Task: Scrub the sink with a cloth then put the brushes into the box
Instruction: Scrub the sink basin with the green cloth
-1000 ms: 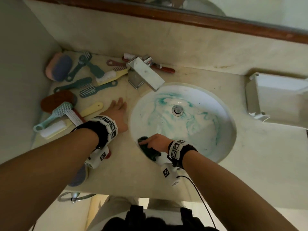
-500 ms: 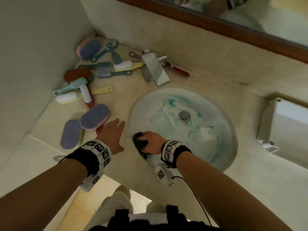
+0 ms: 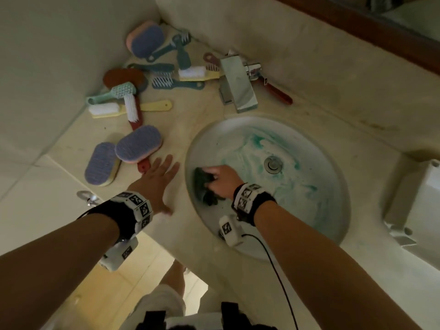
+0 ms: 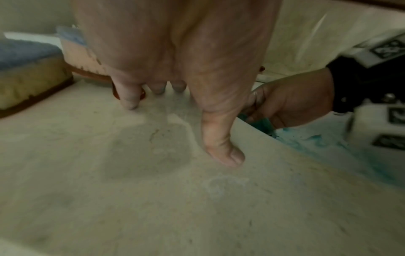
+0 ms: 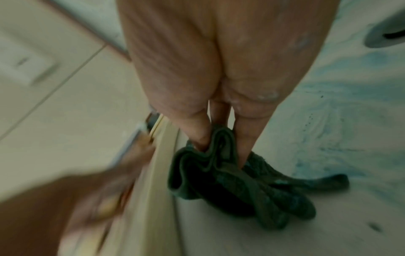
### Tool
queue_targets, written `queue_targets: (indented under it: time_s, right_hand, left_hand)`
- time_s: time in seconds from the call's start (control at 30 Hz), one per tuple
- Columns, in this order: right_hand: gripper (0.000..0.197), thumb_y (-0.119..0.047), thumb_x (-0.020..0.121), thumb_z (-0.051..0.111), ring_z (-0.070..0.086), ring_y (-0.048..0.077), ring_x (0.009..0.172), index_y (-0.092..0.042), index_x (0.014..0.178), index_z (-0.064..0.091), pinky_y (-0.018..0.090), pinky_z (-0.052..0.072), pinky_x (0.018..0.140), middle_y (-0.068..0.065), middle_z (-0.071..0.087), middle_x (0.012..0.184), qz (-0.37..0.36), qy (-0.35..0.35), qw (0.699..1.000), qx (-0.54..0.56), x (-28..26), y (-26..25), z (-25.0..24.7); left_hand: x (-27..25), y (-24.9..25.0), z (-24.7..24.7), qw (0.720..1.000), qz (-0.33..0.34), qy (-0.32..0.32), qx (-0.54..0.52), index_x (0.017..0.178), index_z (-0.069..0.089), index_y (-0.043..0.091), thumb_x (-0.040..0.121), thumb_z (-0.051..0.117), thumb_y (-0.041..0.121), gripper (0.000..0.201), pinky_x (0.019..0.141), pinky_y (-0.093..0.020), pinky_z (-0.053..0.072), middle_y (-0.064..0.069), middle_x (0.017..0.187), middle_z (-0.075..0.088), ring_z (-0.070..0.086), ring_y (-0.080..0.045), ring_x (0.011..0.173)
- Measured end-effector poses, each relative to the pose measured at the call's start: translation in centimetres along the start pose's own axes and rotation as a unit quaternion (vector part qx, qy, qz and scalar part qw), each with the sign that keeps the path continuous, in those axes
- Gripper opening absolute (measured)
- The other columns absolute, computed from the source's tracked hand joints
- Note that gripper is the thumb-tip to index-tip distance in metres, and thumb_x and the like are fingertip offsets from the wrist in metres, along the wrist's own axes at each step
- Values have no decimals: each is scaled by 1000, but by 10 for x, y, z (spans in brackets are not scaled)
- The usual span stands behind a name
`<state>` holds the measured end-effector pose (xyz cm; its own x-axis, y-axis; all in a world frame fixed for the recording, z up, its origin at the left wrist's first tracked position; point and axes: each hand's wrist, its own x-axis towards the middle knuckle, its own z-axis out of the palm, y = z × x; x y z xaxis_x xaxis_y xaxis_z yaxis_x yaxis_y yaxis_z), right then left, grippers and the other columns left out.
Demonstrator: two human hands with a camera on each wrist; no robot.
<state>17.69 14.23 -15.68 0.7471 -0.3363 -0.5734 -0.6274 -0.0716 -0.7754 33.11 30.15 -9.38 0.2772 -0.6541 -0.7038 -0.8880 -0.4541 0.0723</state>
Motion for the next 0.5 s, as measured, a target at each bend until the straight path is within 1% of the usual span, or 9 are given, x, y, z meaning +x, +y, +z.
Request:
queue_targets:
  time_s: [0.03, 0.1, 0.13, 0.17, 0.23, 0.3, 0.33, 0.4, 0.5]
  right_hand:
    - [52, 0, 85, 64, 58, 23, 118, -20, 133, 60, 31, 44, 105, 6, 63, 129, 17, 32, 996, 82, 4, 1, -11]
    - [51, 8, 84, 61, 63, 29, 112, -14, 130, 62, 43, 53, 96, 10, 66, 121, 50, 103, 963, 243, 13, 4, -34]
    - [51, 9, 83, 59, 64, 30, 110, -12, 129, 62, 45, 55, 92, 11, 67, 118, 62, 143, 942, 296, 16, 7, -44]
    - [49, 8, 82, 60, 65, 29, 107, -13, 126, 64, 46, 55, 91, 9, 68, 115, 68, 186, 927, 320, 21, 11, -52]
    - [48, 2, 79, 64, 65, 24, 106, -20, 121, 67, 45, 54, 94, 3, 69, 113, 60, 264, 906, 325, 28, 11, -63]
    - [50, 0, 82, 64, 60, 20, 114, -19, 128, 63, 38, 47, 104, 1, 64, 124, 67, 322, 894, 303, 38, 7, -64]
    - [51, -1, 85, 62, 58, 20, 117, -18, 134, 58, 34, 44, 106, 3, 61, 129, 74, 346, 895, 272, 44, 2, -61]
    - [52, -6, 89, 60, 56, 25, 122, -20, 139, 53, 34, 42, 108, 8, 58, 135, 80, 358, 908, 200, 55, -9, -51]
    - [49, -12, 95, 55, 52, 28, 126, -21, 143, 48, 30, 41, 106, 11, 54, 140, 91, 336, 926, 147, 68, -26, -35]
  left_hand:
    - [1, 0, 0, 1000, 1, 0, -2, 148, -22, 21, 64, 84, 49, 138, 118, -44, 2, -1, 155, -31, -19, -27, 146]
    - [3, 2, 2, 1000, -1, 3, -4, 149, -21, 21, 64, 84, 49, 139, 118, -45, 3, -1, 155, -31, -18, -26, 146]
    - [3, 3, 2, 1000, -2, 6, -2, 149, -21, 22, 63, 84, 49, 139, 119, -45, 4, -1, 155, -30, -18, -26, 146]
    - [3, 4, 4, 1000, -4, 7, -2, 149, -21, 22, 63, 84, 49, 139, 119, -44, 5, 0, 155, -30, -17, -25, 146]
    - [3, 3, 5, 1000, -9, 9, -7, 149, -21, 24, 63, 85, 48, 139, 120, -44, 6, 1, 155, -30, -17, -24, 146]
    - [2, 1, 6, 1000, -10, 10, -9, 148, -21, 26, 62, 85, 49, 139, 120, -44, 5, 3, 155, -30, -17, -24, 146]
    - [2, 0, 6, 1000, -10, 11, -9, 148, -21, 27, 61, 85, 50, 139, 120, -44, 5, 3, 155, -30, -17, -24, 146]
    - [2, 0, 6, 1000, -11, 11, -10, 148, -21, 27, 61, 85, 50, 139, 120, -44, 5, 4, 154, -31, -17, -23, 146]
    - [3, 0, 7, 1000, -16, 8, -14, 148, -22, 29, 61, 85, 48, 139, 120, -43, 6, 6, 153, -33, -18, -22, 146]
